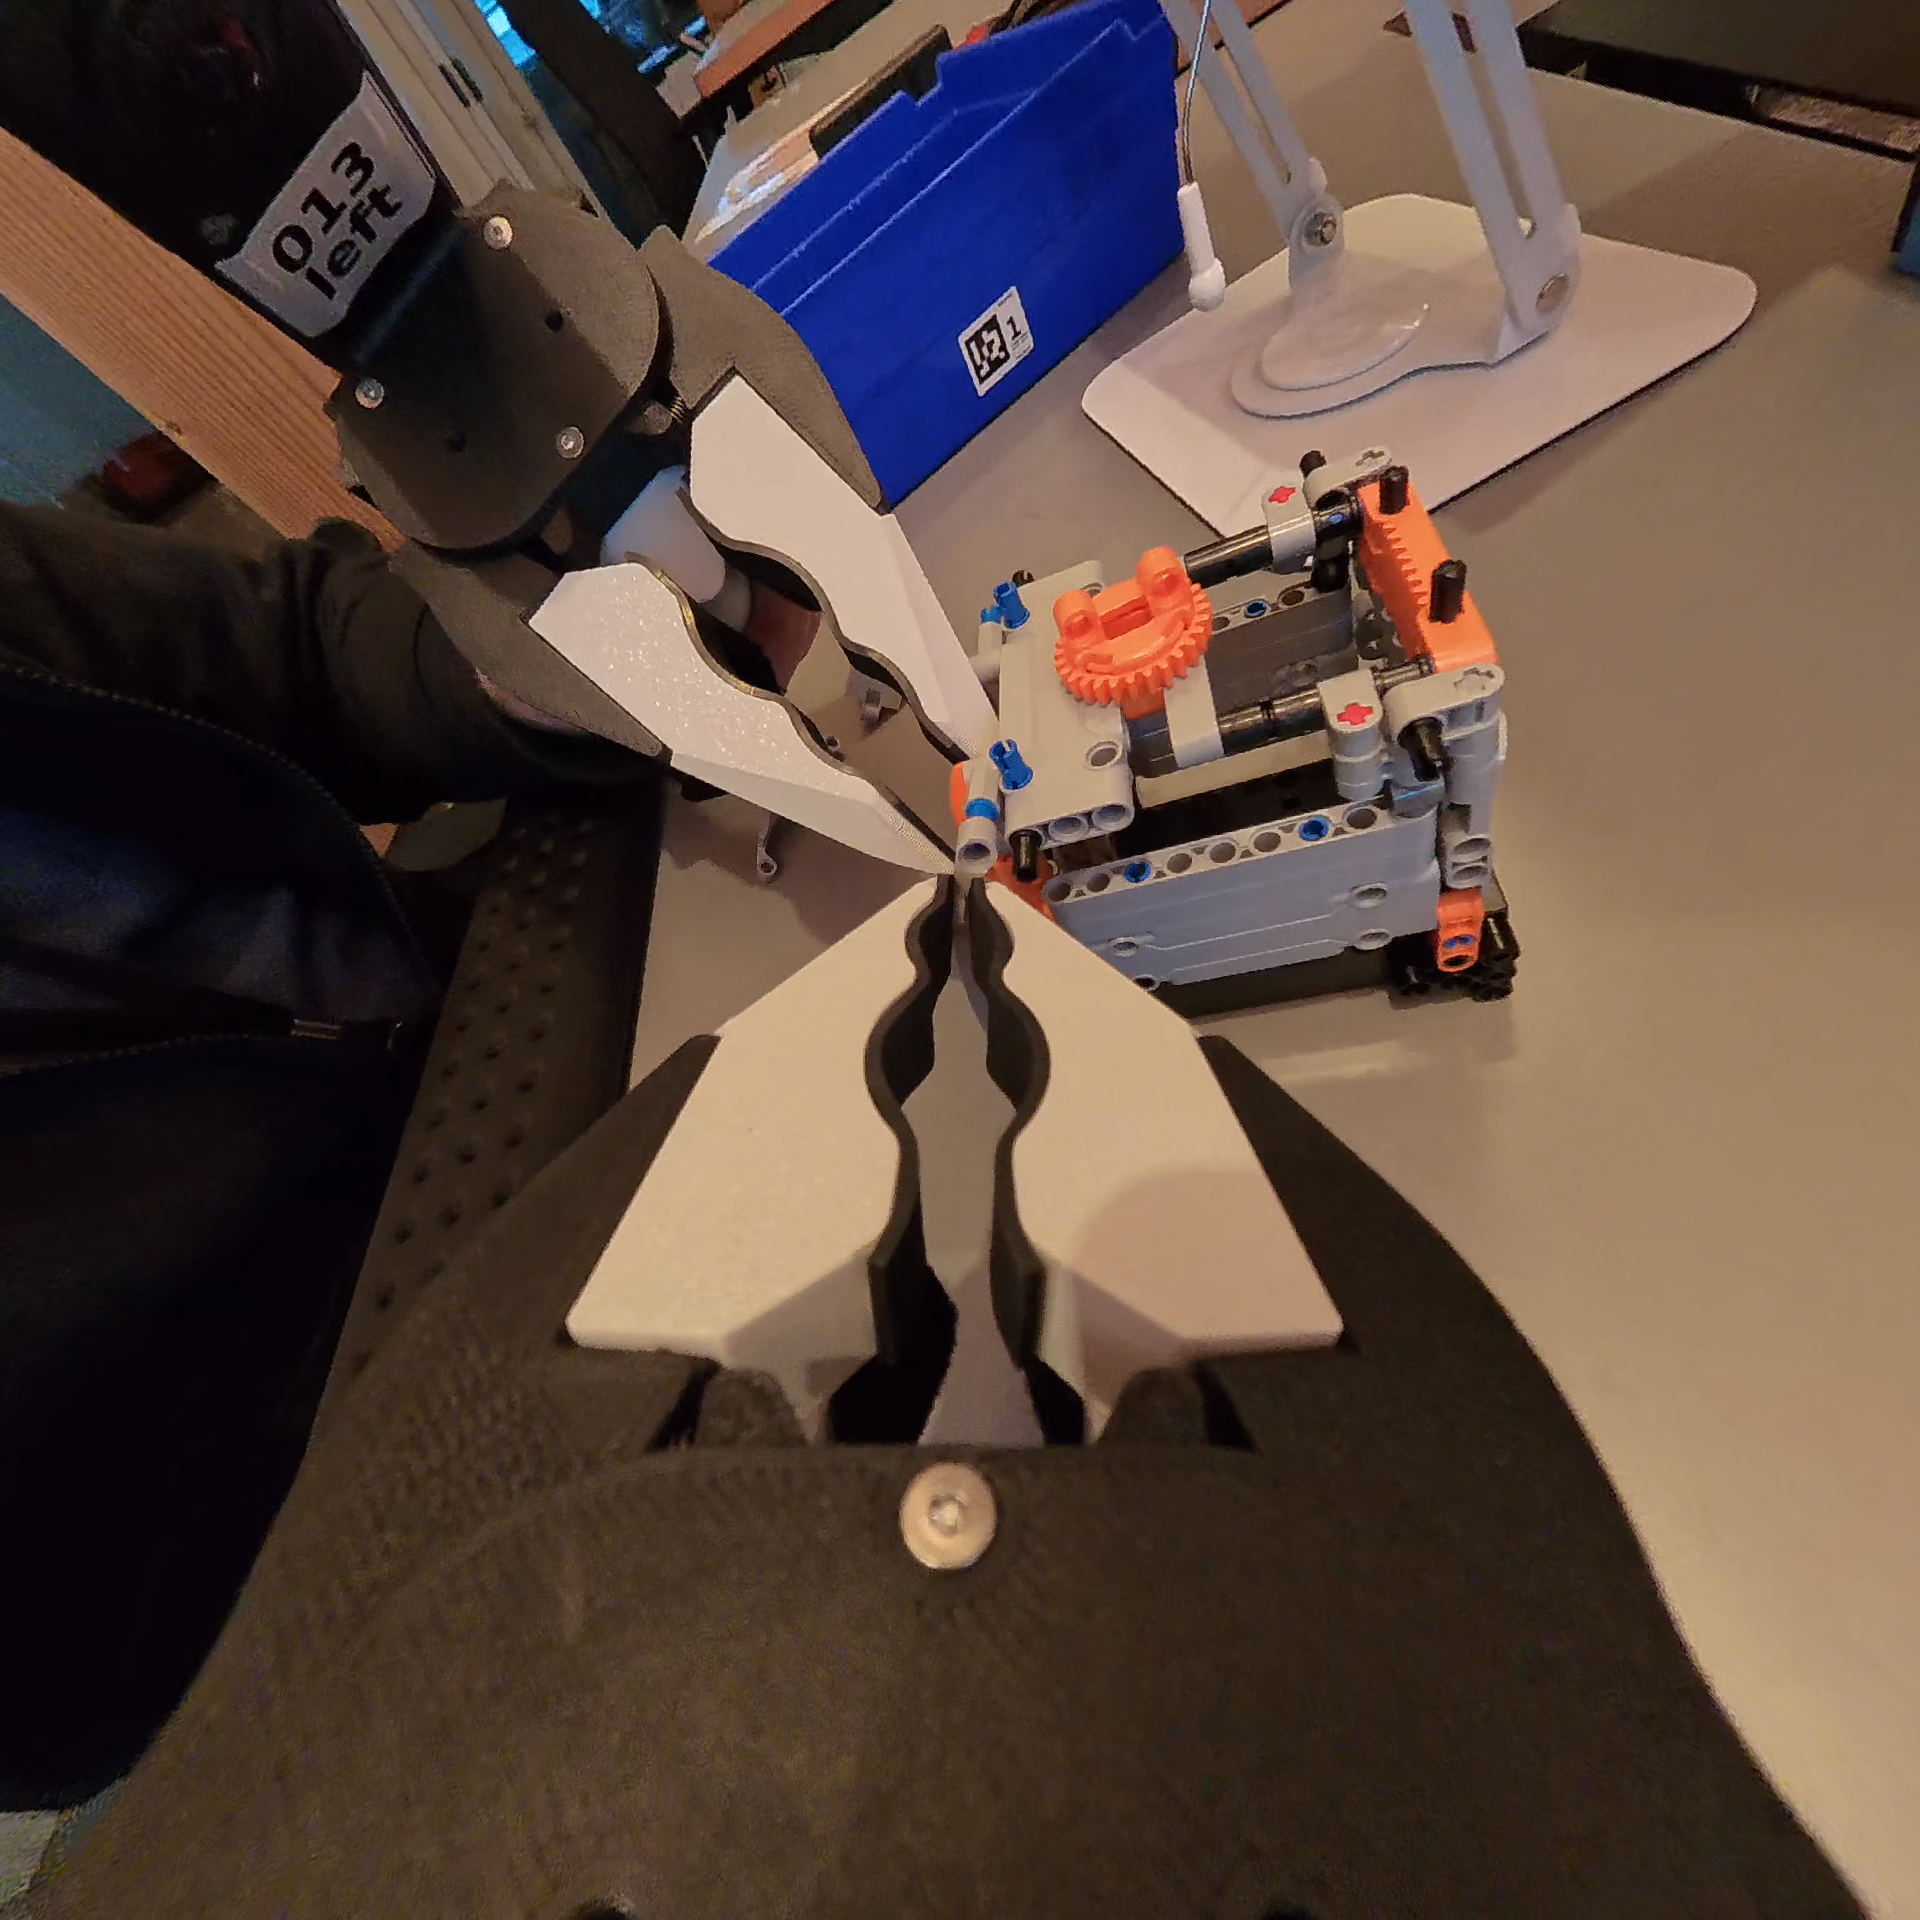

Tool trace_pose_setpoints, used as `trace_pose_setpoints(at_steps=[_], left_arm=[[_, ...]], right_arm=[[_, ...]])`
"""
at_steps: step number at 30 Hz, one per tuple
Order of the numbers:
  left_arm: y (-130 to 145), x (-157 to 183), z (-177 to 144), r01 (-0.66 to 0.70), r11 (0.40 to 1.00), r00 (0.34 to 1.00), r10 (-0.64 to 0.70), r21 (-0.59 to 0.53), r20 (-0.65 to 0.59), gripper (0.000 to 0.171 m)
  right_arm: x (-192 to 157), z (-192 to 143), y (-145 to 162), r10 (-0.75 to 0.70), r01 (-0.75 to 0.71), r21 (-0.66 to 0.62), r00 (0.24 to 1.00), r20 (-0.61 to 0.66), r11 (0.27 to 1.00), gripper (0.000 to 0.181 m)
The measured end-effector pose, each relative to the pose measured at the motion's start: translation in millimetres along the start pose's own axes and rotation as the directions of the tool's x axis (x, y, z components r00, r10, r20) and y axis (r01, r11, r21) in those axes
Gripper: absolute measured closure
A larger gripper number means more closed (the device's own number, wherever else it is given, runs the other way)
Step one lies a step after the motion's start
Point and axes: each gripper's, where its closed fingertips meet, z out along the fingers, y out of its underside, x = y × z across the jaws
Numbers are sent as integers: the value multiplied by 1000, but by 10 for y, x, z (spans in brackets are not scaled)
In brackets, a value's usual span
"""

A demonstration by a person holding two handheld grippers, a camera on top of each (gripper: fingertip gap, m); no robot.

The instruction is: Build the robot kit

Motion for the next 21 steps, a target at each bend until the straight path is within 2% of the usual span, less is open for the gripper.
trace_pose_setpoints(at_steps=[4,13,21], left_arm=[[2,-20,0,-5,1000,1000,5,-4,14,161],[7,-63,12,-75,996,995,78,-42,61,162],[13,-92,15,-100,994,992,103,-55,73,162]], right_arm=[[10,13,-12,6,-6,4,1000,-9,1000,181],[51,31,-13,-7,4,-83,999,-41,997,181],[62,64,-20,26,-27,-55,1000,-8,998,181]])
